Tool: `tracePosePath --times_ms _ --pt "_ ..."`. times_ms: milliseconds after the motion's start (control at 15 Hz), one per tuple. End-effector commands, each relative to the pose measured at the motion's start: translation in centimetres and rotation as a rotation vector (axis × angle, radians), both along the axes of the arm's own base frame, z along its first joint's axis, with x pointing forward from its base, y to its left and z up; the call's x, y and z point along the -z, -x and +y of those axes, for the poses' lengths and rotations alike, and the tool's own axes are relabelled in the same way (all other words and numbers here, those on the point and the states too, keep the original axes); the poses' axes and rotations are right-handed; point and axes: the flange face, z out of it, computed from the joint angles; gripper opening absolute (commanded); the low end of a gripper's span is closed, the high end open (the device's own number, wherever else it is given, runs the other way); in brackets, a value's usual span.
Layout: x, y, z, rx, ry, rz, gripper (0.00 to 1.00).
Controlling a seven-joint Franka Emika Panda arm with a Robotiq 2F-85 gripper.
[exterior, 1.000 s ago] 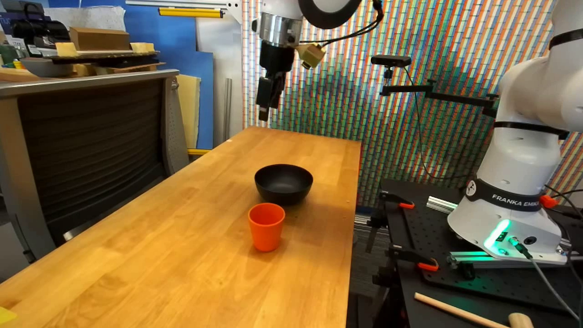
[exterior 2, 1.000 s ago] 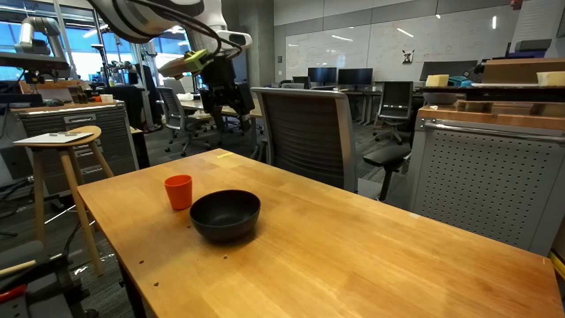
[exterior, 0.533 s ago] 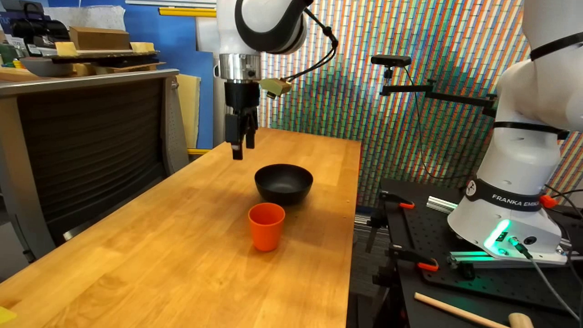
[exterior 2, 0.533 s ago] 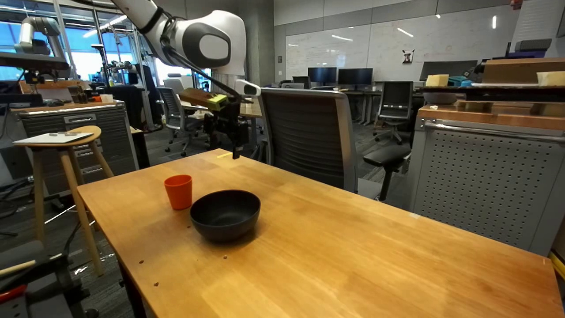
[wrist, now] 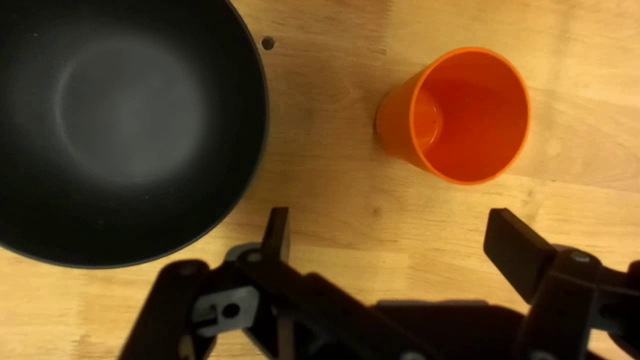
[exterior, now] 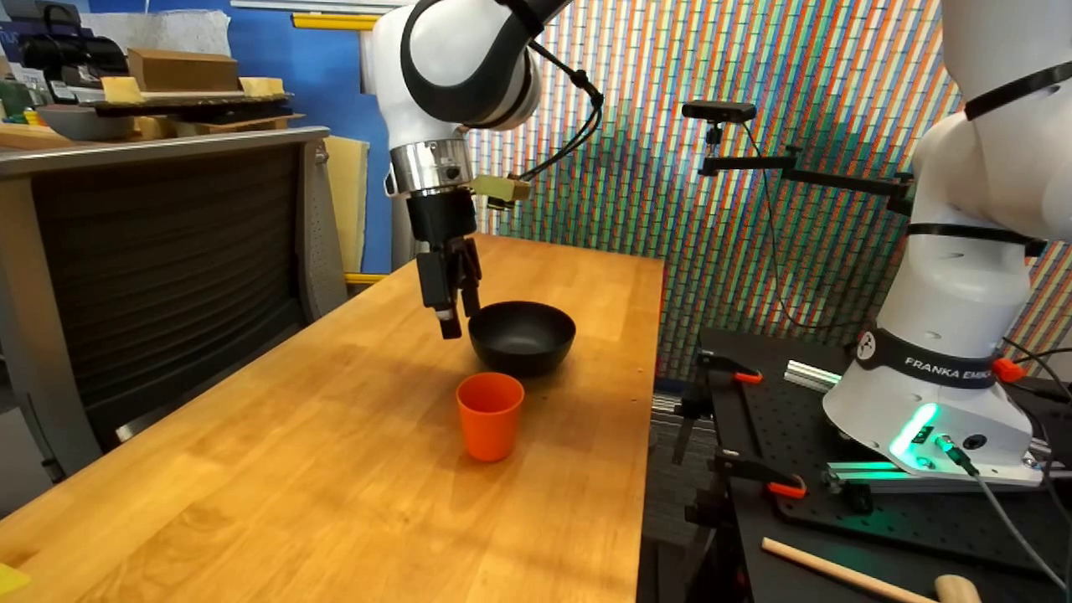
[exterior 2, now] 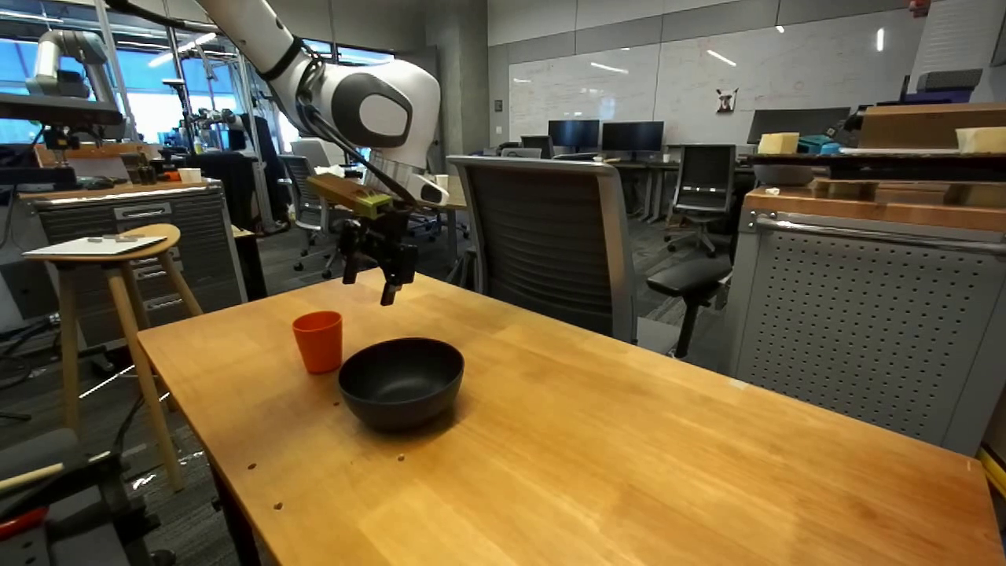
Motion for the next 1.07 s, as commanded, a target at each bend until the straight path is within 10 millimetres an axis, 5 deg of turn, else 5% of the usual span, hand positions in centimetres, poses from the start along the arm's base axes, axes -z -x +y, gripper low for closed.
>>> tracePosePath --times_ms 0,667,733,1000 --pt "-1.1 1.7 0.5 0.018 -0.012 0.018 1.00" --pt "3.8 6.1 2.4 -0.001 0.059 0.056 1.00" --pt "4.2 5.9 2.6 -0.001 0.068 0.022 0.75" --pt "4.8 5.2 3.3 -0.002 0.108 -0.155 0.49"
